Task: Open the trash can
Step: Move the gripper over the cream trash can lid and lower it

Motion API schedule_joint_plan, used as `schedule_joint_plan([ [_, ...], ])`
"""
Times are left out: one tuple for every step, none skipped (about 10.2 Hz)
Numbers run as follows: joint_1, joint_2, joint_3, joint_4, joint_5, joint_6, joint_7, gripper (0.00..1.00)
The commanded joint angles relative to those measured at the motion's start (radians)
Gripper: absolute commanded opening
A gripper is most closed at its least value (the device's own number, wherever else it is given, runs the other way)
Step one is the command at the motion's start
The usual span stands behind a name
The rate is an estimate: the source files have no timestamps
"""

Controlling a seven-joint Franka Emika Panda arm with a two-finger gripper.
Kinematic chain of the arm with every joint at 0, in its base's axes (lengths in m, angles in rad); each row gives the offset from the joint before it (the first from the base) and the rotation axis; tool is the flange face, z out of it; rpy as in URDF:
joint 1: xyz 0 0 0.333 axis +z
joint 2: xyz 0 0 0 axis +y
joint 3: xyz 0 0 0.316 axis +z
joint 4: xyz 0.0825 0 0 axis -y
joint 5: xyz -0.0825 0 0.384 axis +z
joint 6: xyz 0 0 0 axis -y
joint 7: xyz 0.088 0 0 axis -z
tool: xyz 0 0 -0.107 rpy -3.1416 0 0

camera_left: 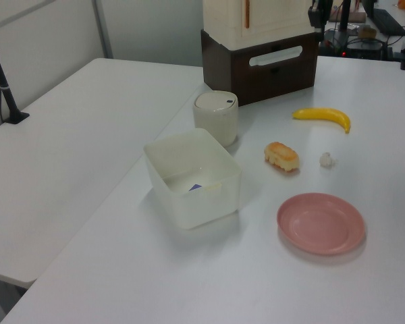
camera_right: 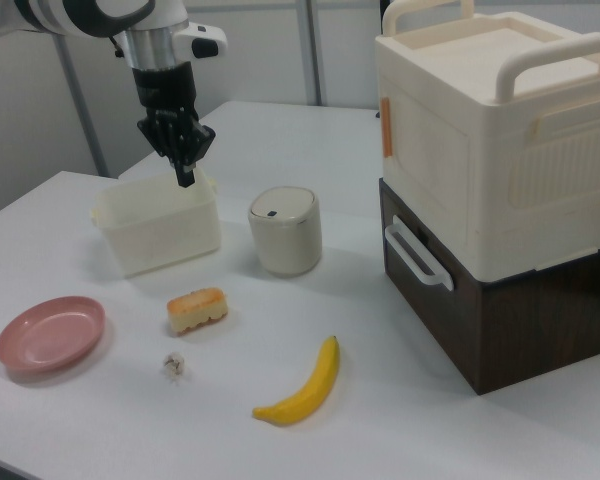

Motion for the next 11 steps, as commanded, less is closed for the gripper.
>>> schedule_joint_plan([
  [0.004, 0.021, -0.002, -0.009, 0.039, 0.147, -0.002, 0.00],
  [0.007, 0.050, -0.002, -0.009, 0.039, 0.199, 0.005, 0.00],
  [0.008, 0.073, -0.002, -0.009, 0.037, 0.256, 0.050, 0.00],
  [0.008, 0.097, -0.002, -0.009, 0.036, 0.311, 0.080, 0.00],
  [0.010, 0.124, -0.002, -0.009, 0.034, 0.350, 0.096, 0.00],
  [0.022, 0.151, -0.003, -0.007, 0.027, 0.378, 0.108, 0.00],
  [0.037, 0.177, -0.004, -0.007, 0.024, 0.416, 0.125, 0.00],
  [0.042, 0.199, -0.004, -0.007, 0.020, 0.454, 0.159, 0.00],
  [0.050, 0.223, -0.004, -0.004, 0.004, 0.506, 0.203, 0.00],
  [0.065, 0.251, -0.004, -0.004, -0.034, 0.560, 0.255, 0.00],
  [0.077, 0.275, -0.004, -0.004, -0.071, 0.598, 0.306, 0.00],
])
